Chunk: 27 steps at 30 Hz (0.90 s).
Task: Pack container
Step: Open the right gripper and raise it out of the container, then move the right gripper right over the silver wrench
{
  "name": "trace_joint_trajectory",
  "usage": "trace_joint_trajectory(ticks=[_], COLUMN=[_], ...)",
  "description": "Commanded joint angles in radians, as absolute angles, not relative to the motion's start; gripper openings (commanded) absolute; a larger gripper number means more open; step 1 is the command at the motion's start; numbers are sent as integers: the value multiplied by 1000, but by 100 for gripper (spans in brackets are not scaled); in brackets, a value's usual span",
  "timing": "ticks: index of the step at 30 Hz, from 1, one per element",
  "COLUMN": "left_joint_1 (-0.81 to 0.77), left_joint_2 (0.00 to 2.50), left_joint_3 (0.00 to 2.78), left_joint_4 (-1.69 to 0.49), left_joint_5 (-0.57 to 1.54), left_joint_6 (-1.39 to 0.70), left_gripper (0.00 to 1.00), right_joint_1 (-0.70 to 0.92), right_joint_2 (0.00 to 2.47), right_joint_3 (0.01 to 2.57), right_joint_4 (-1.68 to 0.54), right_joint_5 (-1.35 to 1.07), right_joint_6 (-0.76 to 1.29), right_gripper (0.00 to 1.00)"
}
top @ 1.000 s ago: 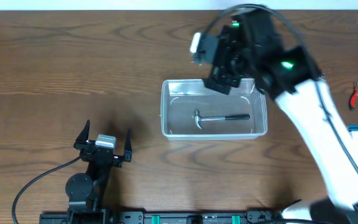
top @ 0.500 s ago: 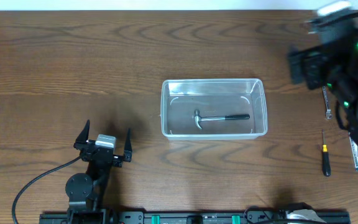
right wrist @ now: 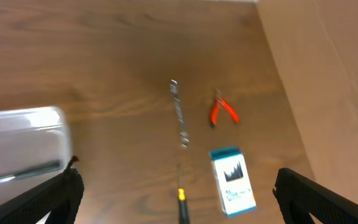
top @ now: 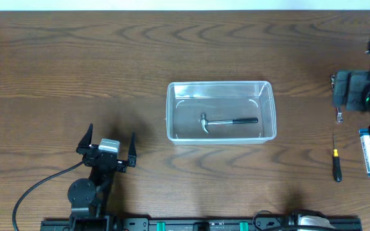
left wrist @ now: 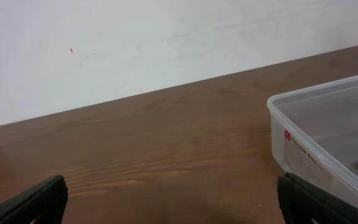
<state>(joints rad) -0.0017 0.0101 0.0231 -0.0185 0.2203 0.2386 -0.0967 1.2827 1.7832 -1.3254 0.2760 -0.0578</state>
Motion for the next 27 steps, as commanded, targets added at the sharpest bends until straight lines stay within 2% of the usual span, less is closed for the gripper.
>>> trace_joint_trajectory(ticks=[1, 6, 10, 13, 18, 22, 27], left_joint_1=[2, 2, 2, 2, 2, 2, 2], left_joint_2=[4, 4, 4, 4, 4, 4, 4], left_joint_3=[4, 4, 4, 4, 4, 4, 4], left_joint_4=[-51, -51, -51, -51, -51, -51, -51], left_joint_5=[223, 223, 223, 223, 223, 223, 223], left_joint_6=[234, 234, 234, 234, 234, 234, 234], left_gripper=[98, 98, 98, 98, 98, 98, 98], right_joint_1=[-217, -404, -478, -490, -492, -490, -490], right_joint_2=[1371, 1531, 1663, 1749, 1868, 1929, 1985], right_joint_3=[1787, 1787, 1787, 1787, 1787, 1787, 1787], right_joint_4=[-1312, -1282, -1284, -1277, -1193, -1125, -1081], right_joint_5=[224, 34, -14, -15, -17, -62, -109], right_joint_6=[-35, -104, -245, -331, -357, -497, -571], right_gripper=[99, 99, 99, 99, 99, 99, 99])
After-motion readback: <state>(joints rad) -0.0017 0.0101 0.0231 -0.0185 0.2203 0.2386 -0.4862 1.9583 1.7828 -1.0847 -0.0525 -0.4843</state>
